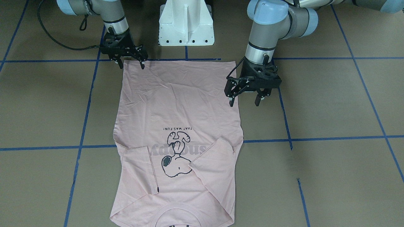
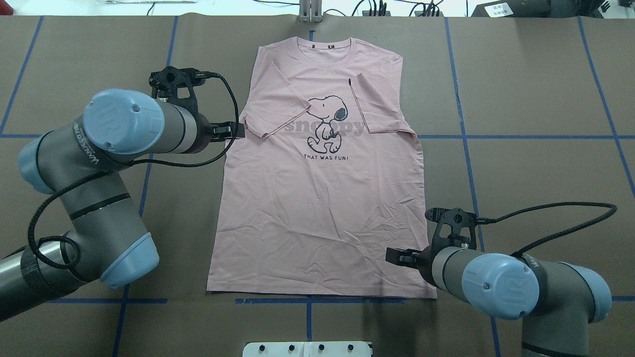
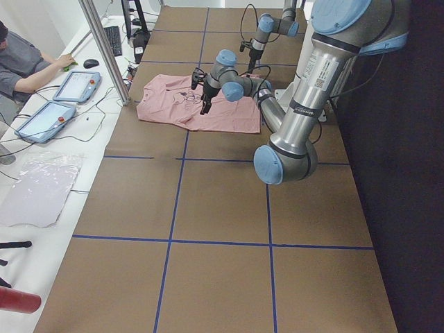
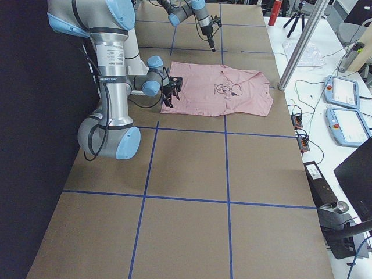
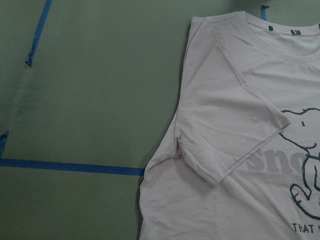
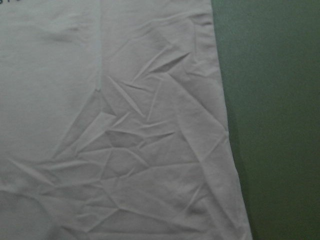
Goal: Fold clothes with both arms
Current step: 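Move the right gripper to the hem corner while the left moves to the side edge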
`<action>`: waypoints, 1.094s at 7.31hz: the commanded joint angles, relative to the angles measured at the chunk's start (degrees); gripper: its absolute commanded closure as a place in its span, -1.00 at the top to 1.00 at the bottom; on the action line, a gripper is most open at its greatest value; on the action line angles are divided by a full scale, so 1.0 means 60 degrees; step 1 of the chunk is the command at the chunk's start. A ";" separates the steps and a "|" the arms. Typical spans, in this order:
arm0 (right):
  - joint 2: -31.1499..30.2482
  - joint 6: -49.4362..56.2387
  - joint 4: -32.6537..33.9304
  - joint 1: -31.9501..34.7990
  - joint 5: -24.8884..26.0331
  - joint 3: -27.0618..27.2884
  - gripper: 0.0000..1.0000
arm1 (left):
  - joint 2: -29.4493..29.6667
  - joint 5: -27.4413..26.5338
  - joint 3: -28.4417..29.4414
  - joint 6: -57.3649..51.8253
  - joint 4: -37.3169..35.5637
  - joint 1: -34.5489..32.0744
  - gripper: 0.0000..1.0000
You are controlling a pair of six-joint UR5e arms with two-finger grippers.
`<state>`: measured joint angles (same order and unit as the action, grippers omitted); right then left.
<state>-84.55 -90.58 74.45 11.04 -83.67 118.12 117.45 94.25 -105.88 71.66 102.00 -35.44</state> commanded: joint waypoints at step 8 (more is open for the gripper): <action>-0.0572 -0.0050 -0.0015 -0.0185 -0.0982 0.0029 0.58 | 0.0127 0.0024 0.0127 0.0038 0.0021 0.0209 1.00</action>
<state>-88.02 -90.88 74.36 9.99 -89.00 118.02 118.20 94.39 -105.15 71.89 102.06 -34.21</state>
